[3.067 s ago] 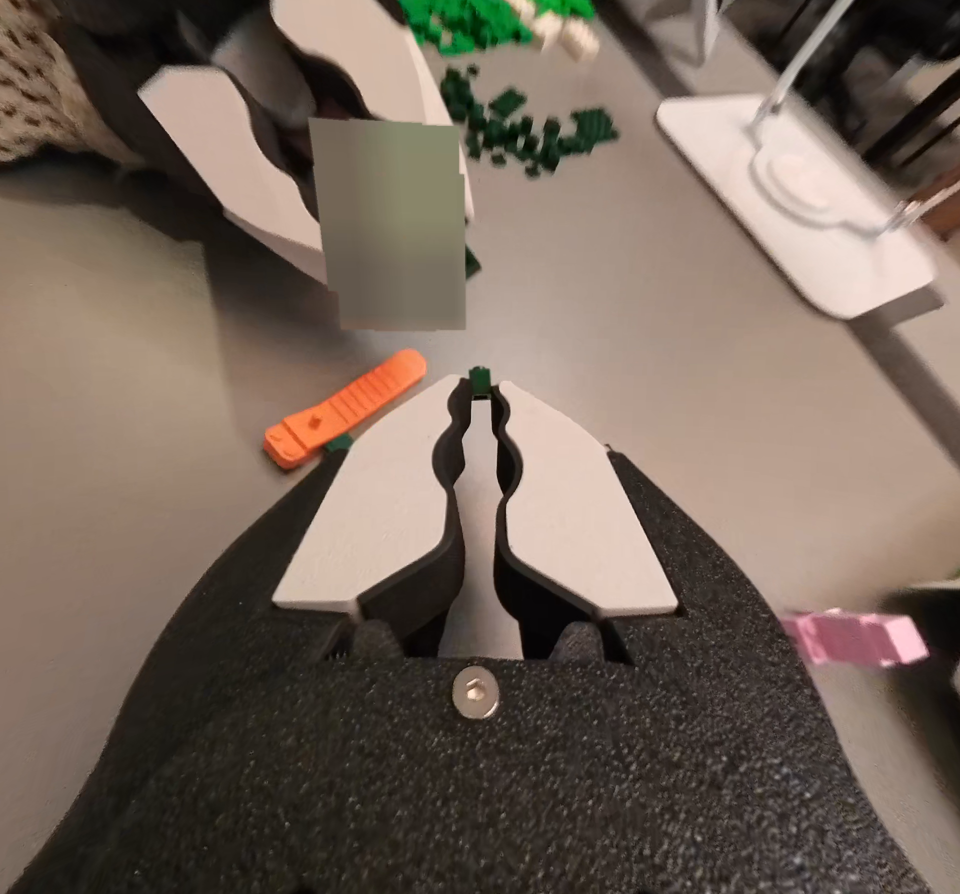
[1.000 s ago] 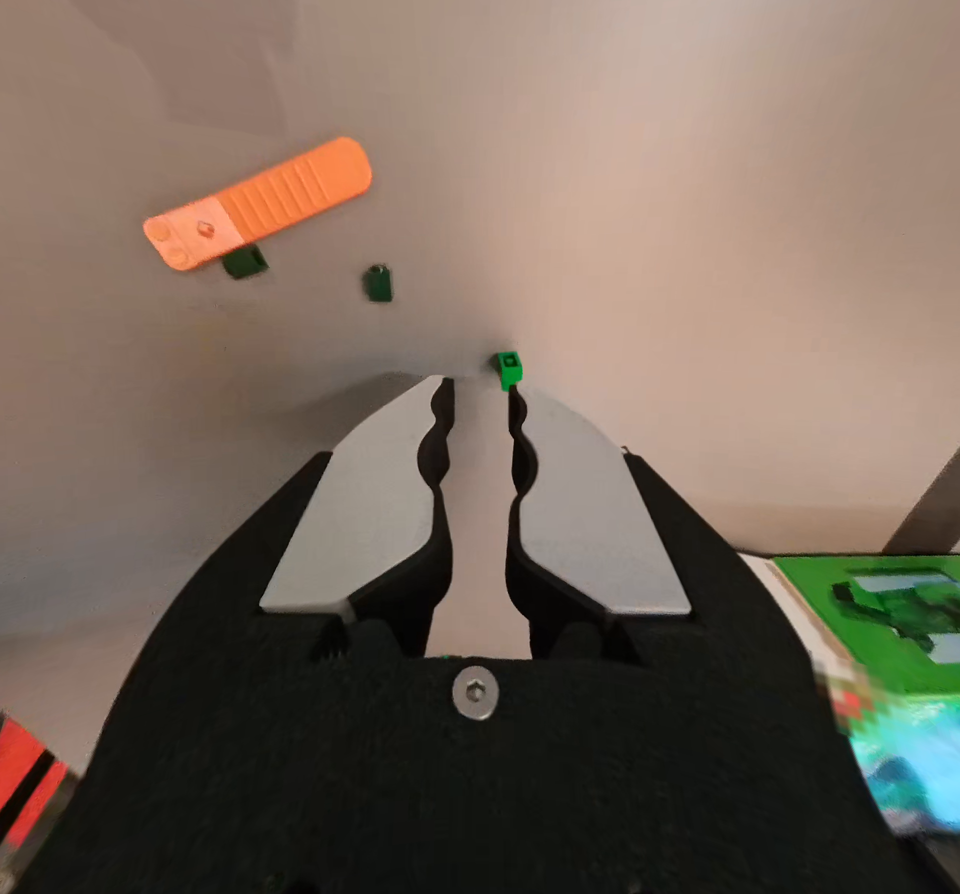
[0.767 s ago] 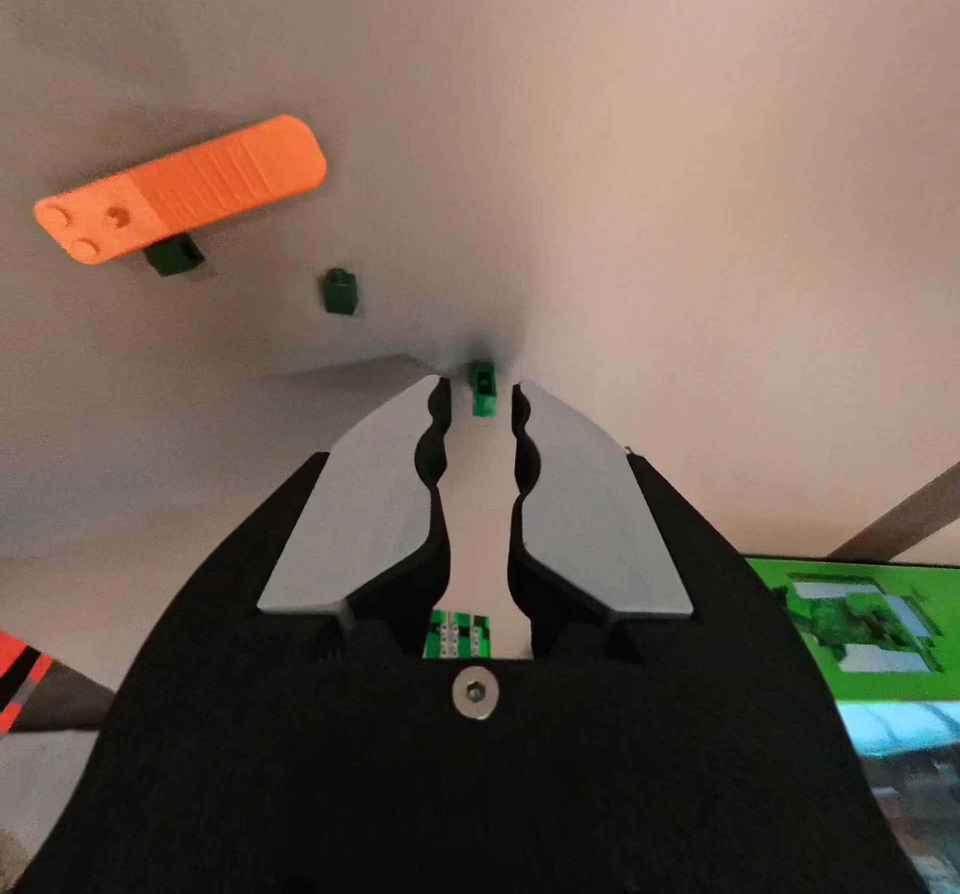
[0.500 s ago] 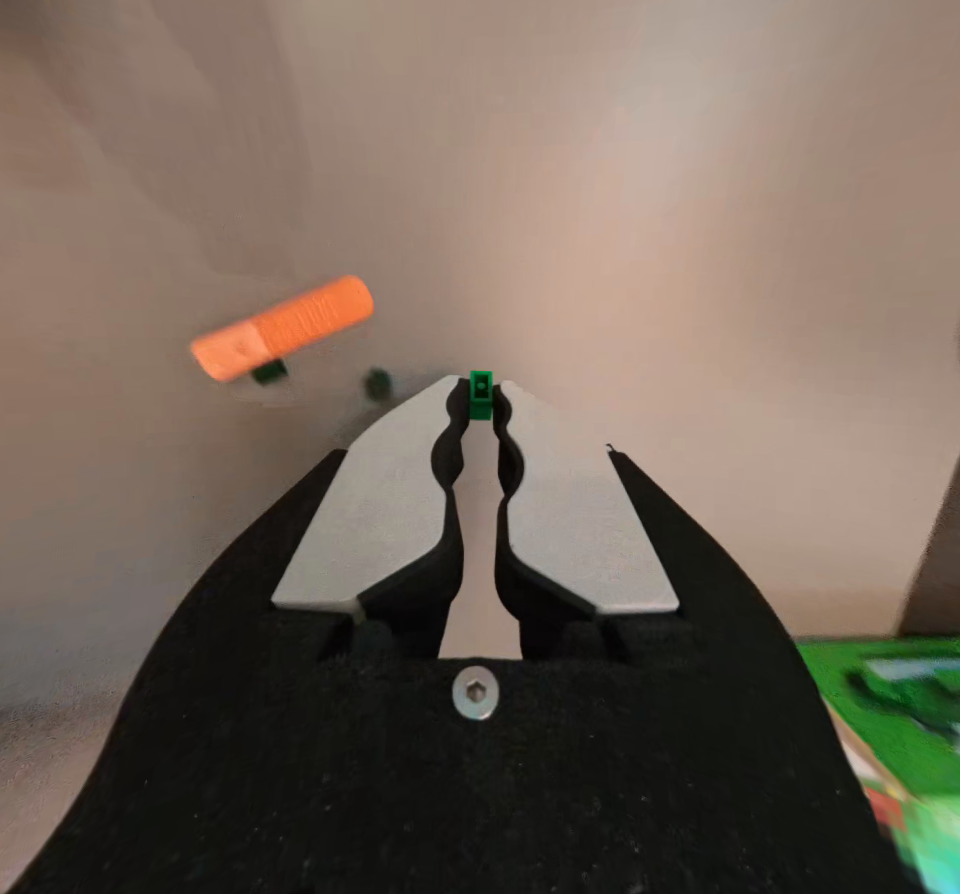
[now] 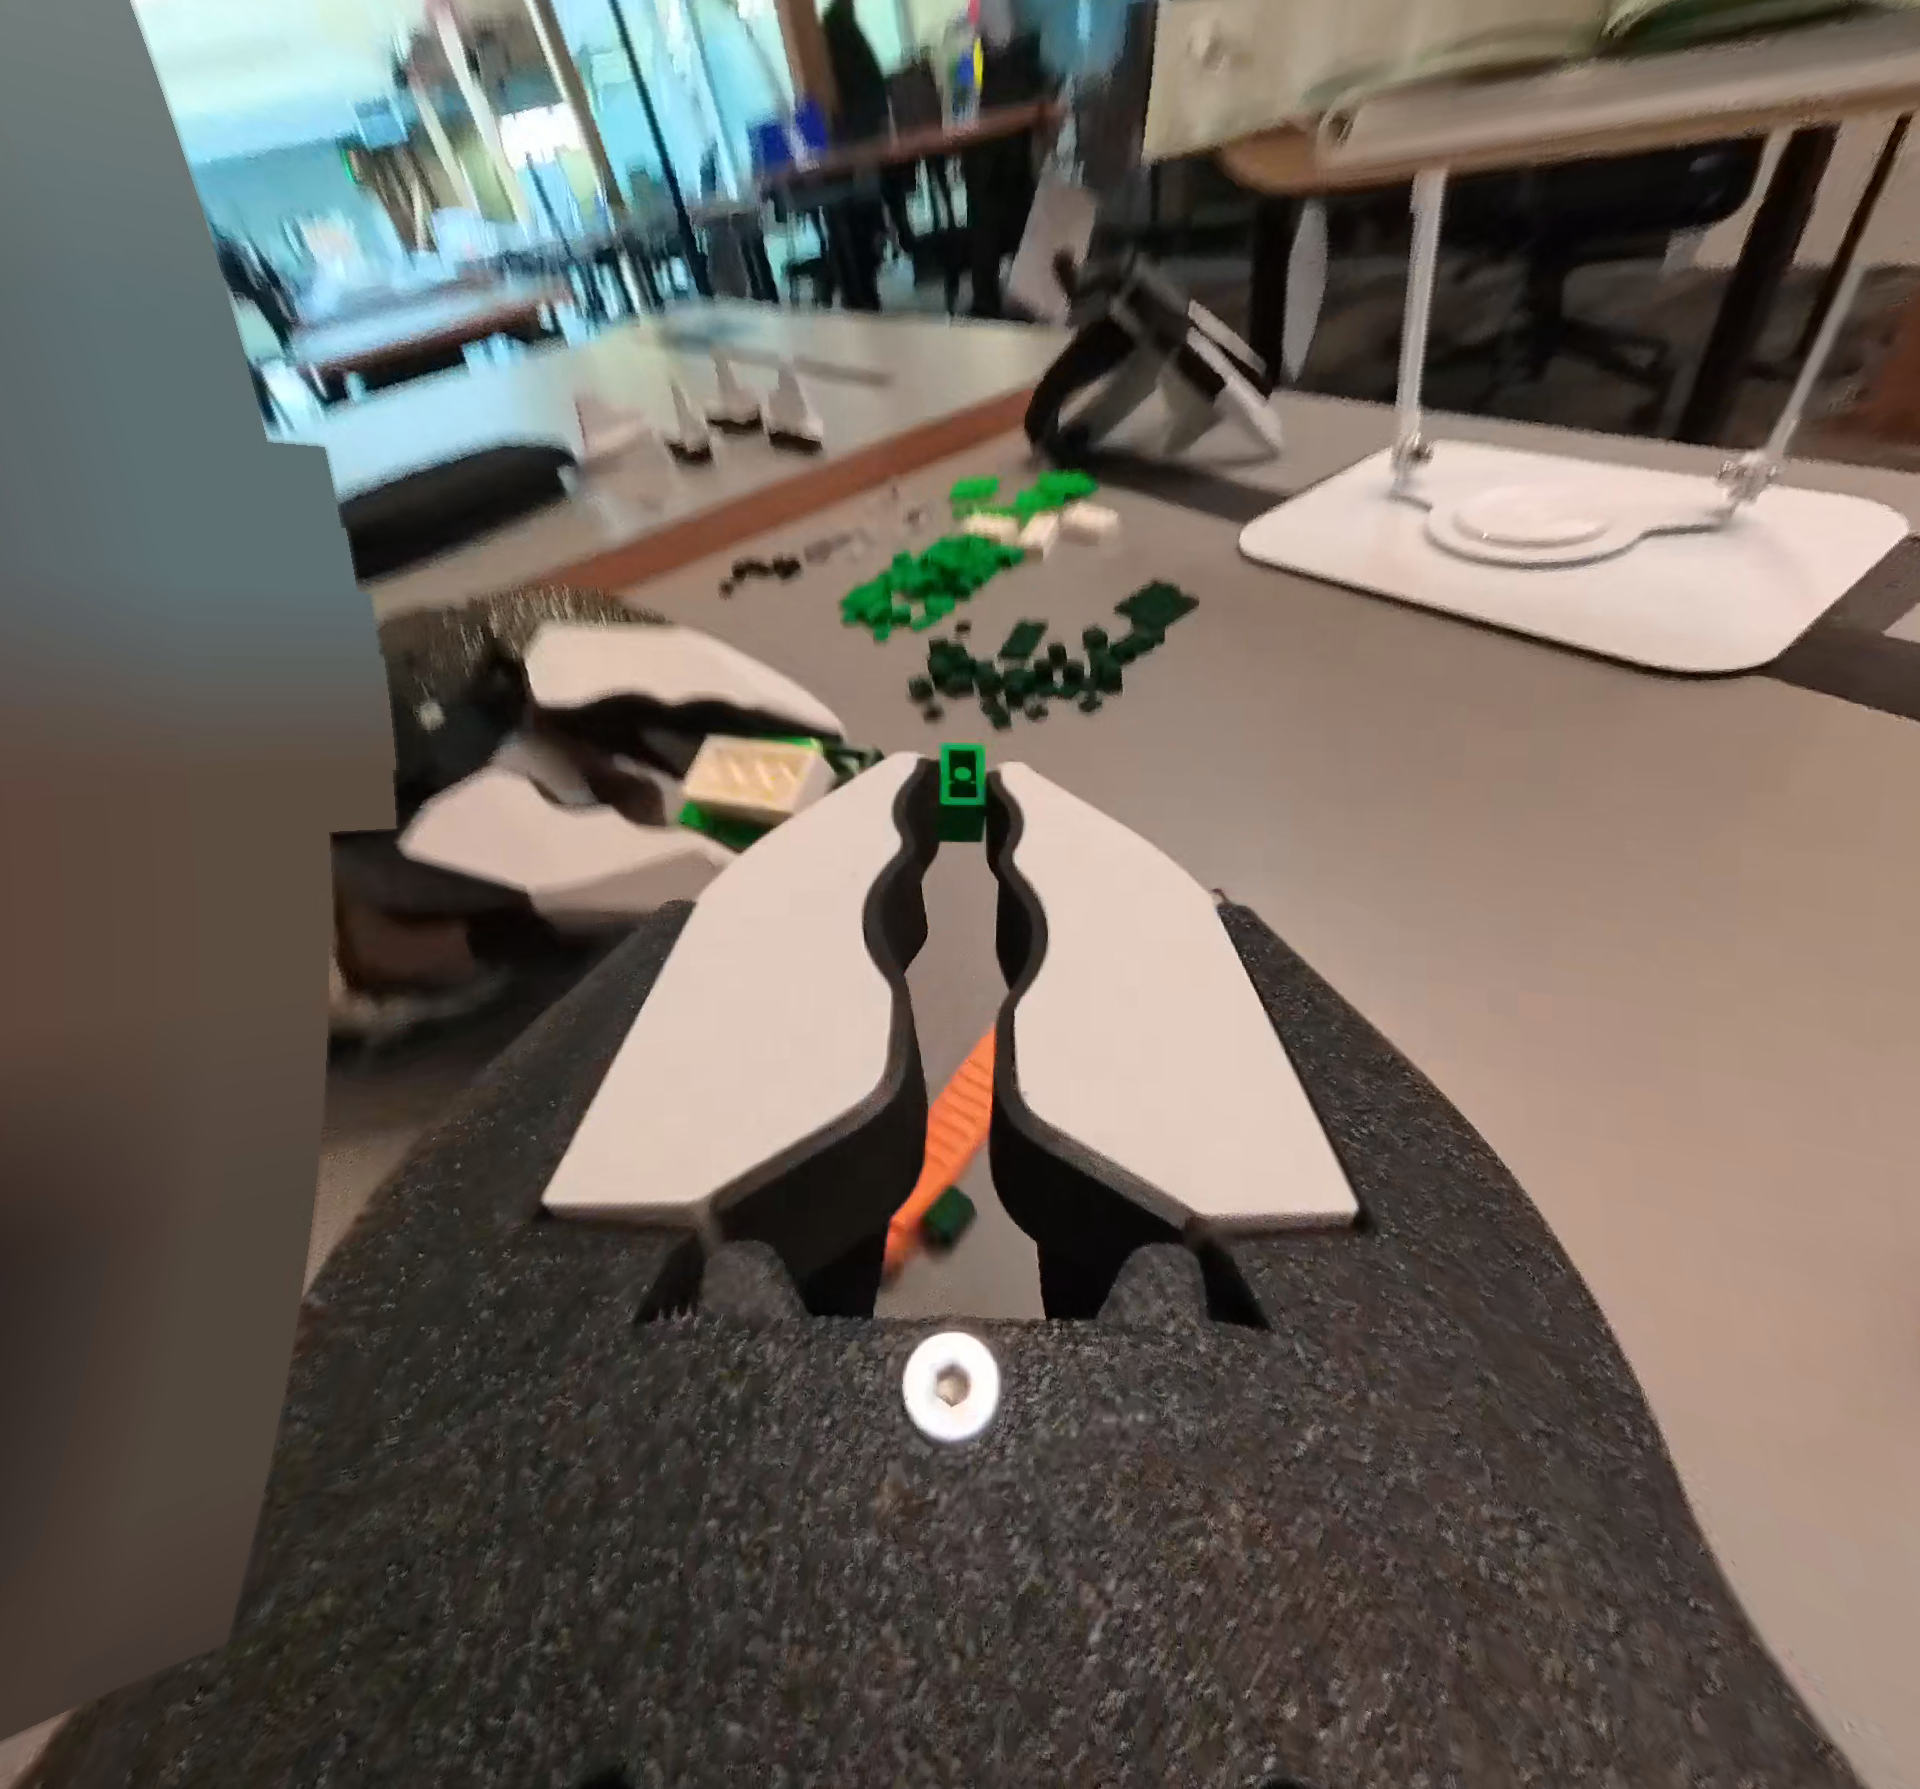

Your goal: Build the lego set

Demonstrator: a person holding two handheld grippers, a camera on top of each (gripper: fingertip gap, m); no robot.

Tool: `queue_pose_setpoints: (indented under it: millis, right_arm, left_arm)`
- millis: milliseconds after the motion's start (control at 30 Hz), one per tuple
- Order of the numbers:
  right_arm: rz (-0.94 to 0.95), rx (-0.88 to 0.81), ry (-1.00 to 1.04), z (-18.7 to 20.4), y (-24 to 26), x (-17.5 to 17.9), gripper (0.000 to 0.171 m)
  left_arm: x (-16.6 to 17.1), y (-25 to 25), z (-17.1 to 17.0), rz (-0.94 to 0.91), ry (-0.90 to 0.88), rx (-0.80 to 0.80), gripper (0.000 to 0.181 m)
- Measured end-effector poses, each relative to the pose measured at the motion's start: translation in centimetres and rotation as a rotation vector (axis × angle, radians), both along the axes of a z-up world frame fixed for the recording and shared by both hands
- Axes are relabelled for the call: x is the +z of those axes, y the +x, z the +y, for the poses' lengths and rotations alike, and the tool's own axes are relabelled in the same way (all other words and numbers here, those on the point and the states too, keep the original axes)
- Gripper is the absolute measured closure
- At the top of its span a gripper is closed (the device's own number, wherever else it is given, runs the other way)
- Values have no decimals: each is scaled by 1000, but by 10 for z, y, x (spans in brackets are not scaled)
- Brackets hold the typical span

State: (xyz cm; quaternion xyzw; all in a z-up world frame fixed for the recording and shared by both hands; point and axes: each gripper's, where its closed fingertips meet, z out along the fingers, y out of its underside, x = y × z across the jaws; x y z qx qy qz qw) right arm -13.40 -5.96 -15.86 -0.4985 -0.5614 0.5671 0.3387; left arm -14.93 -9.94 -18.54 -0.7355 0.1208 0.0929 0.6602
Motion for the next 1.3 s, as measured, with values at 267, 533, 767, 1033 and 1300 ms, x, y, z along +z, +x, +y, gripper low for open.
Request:
queue_pose_setpoints:
  millis: [267,533,767,1033,1300]
  right_arm:
    - [149,-29,-44,-4,4,28,164]
    - [113,-115,100,1,2,21,163]
    - [79,-86,192,-12,0,20,163]
    - [53,-37,234,-17,4,25,163]
    - [7,-57,316,-17,5,23,163]
  left_arm:
    - [22,12,28,-46,182,104,145]
    - [25,19,32,-94,222,51,145]
    - [31,19,28,-111,274,31,145]
    - [36,23,24,-99,308,5,145]
    - [35,24,24,-94,305,2,145]
